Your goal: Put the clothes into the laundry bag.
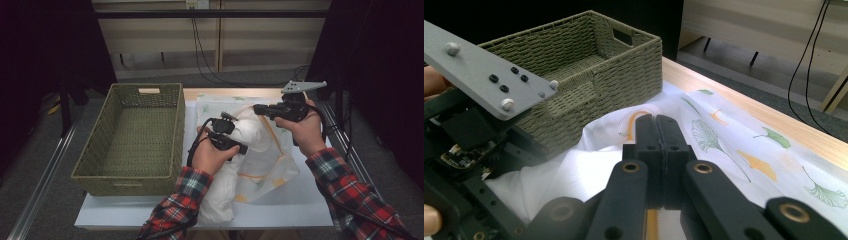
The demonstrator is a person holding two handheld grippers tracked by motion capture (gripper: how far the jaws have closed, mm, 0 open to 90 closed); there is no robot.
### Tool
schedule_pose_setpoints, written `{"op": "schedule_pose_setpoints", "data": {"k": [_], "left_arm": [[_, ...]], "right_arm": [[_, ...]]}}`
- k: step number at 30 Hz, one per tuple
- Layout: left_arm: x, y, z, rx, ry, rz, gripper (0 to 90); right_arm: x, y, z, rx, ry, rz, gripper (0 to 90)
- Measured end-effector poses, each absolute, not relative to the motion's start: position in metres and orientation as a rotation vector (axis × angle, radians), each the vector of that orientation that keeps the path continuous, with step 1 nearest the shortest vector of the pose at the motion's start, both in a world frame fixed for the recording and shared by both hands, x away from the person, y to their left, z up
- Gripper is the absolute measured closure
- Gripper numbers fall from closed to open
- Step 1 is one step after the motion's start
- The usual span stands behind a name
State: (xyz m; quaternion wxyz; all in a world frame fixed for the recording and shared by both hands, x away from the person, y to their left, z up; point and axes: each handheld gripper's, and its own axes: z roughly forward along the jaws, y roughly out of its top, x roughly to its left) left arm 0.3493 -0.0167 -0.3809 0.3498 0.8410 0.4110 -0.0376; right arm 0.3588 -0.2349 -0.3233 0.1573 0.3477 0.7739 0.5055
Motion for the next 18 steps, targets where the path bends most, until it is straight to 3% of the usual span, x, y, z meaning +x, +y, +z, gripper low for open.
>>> {"op": "schedule_pose_setpoints", "data": {"k": [11,18], "left_arm": [[0.353,-0.021,-0.391,2.186,1.056,-0.045,49.8],[0.357,-0.021,-0.393,2.172,1.003,0.022,28.1]], "right_arm": [[0.359,-0.234,-0.327,0.993,2.222,1.452,90.0],[0.359,-0.24,-0.332,1.01,2.224,1.441,90.0]]}}
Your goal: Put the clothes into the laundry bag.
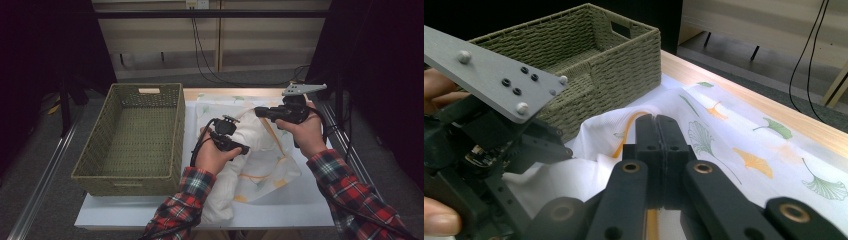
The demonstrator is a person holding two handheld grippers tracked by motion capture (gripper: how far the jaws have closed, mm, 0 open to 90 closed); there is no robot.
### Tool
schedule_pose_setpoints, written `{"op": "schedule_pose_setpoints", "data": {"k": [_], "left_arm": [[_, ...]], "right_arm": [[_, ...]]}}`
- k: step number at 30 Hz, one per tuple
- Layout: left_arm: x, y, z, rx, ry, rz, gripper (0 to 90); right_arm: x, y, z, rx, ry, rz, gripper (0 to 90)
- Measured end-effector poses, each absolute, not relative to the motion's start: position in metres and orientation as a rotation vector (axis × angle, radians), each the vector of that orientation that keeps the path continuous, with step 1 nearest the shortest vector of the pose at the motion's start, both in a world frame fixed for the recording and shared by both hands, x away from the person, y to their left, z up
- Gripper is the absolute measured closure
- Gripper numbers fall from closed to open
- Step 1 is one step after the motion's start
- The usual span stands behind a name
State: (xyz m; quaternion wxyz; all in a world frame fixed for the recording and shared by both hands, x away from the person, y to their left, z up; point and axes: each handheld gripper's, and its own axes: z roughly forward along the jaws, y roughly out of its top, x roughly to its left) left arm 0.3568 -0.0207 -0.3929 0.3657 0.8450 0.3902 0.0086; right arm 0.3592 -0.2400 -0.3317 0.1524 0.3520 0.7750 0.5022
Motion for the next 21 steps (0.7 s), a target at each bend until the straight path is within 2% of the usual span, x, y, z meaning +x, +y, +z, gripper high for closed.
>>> {"op": "schedule_pose_setpoints", "data": {"k": [2,4,8,21], "left_arm": [[0.355,-0.021,-0.39,2.155,1.003,0.038,26.1],[0.353,-0.021,-0.383,2.167,0.979,0.047,18.5],[0.347,-0.018,-0.377,2.2,0.95,0.064,9.1],[0.339,0.004,-0.392,2.205,0.967,0.116,3.8]], "right_arm": [[0.359,-0.241,-0.333,1.012,2.226,1.437,90.0],[0.359,-0.242,-0.335,1.02,2.225,1.436,90.0],[0.361,-0.24,-0.338,1.023,2.231,1.433,90.0],[0.365,-0.233,-0.341,1.014,2.253,1.418,90.0]]}}
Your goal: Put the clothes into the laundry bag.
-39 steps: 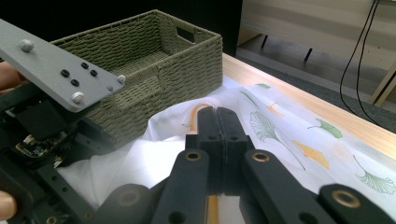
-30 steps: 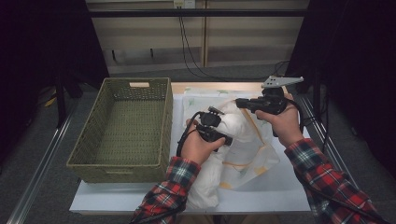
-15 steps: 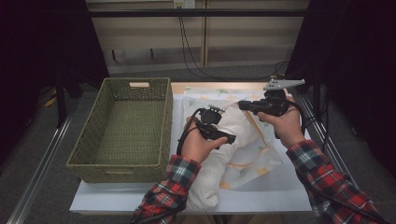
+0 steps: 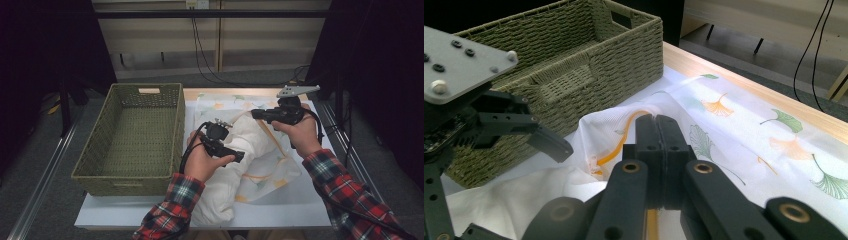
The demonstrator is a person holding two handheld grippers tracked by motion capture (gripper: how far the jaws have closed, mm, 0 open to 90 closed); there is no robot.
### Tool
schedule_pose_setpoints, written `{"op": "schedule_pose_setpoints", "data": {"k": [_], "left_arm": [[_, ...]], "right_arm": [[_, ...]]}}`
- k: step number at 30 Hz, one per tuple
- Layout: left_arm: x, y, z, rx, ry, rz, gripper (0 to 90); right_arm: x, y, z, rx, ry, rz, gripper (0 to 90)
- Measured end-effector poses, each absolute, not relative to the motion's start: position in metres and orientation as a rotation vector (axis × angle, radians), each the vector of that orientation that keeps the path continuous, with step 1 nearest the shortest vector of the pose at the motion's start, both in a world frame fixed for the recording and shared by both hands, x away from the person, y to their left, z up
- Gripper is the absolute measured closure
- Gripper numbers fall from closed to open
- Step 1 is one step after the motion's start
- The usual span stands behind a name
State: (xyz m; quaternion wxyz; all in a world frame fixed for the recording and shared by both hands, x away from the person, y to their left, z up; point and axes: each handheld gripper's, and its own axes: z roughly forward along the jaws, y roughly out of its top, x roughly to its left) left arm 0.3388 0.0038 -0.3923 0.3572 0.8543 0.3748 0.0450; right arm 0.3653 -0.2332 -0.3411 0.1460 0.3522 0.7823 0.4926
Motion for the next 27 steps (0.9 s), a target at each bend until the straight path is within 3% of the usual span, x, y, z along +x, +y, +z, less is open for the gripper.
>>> {"op": "schedule_pose_setpoints", "data": {"k": [12,16,19,24,27], "left_arm": [[0.333,0.003,-0.421,2.233,0.955,0.081,1.9],[0.331,0.0,-0.426,2.24,0.944,0.069,6.6],[0.33,-0.001,-0.429,2.256,0.941,0.028,19.2],[0.327,0.0,-0.433,2.26,0.934,0.019,49.5],[0.327,0.002,-0.432,2.249,0.952,0.013,61.1]], "right_arm": [[0.365,-0.235,-0.343,1.026,2.244,1.419,90.0],[0.364,-0.235,-0.344,1.03,2.245,1.42,90.0],[0.363,-0.235,-0.343,1.032,2.238,1.42,90.0],[0.361,-0.238,-0.341,1.037,2.232,1.415,90.0],[0.362,-0.238,-0.341,1.042,2.23,1.415,90.0]]}}
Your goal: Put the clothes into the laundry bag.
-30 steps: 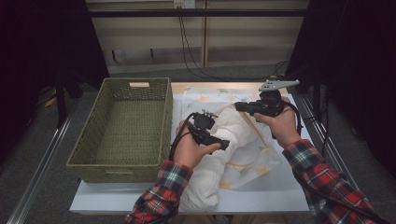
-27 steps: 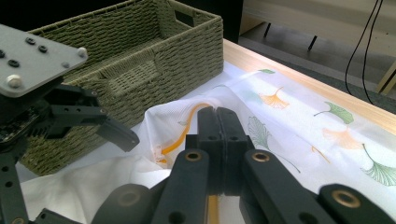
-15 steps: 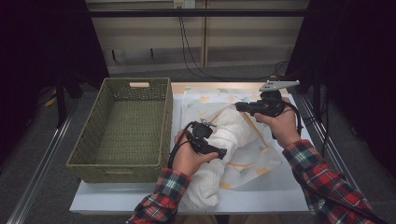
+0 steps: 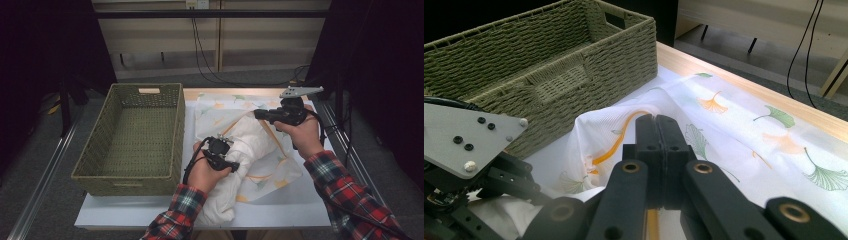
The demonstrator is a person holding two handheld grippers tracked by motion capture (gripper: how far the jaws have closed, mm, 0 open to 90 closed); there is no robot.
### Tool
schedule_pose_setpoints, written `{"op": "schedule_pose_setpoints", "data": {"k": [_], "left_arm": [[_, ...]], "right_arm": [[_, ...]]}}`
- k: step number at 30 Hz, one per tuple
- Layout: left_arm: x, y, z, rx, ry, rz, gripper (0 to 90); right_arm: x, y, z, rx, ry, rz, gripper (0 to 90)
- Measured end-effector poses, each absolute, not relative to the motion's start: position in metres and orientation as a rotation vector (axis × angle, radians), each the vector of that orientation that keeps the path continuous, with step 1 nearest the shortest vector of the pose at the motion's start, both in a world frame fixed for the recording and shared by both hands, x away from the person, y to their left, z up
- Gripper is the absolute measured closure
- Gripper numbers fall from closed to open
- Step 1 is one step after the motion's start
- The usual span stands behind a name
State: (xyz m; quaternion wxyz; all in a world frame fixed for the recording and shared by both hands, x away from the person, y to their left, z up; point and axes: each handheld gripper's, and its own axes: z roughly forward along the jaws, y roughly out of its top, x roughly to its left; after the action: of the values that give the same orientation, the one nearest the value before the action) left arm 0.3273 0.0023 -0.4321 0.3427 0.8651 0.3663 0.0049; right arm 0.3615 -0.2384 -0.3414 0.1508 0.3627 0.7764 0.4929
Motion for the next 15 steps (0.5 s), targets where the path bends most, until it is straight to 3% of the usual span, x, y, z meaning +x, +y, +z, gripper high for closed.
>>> {"op": "schedule_pose_setpoints", "data": {"k": [5,15], "left_arm": [[0.326,0.004,-0.423,2.201,0.979,0.022,74.3],[0.333,-0.007,-0.404,2.14,0.947,0.065,76.8]], "right_arm": [[0.362,-0.236,-0.341,1.03,2.236,1.419,90.0],[0.361,-0.23,-0.34,1.012,2.249,1.44,90.0]]}}
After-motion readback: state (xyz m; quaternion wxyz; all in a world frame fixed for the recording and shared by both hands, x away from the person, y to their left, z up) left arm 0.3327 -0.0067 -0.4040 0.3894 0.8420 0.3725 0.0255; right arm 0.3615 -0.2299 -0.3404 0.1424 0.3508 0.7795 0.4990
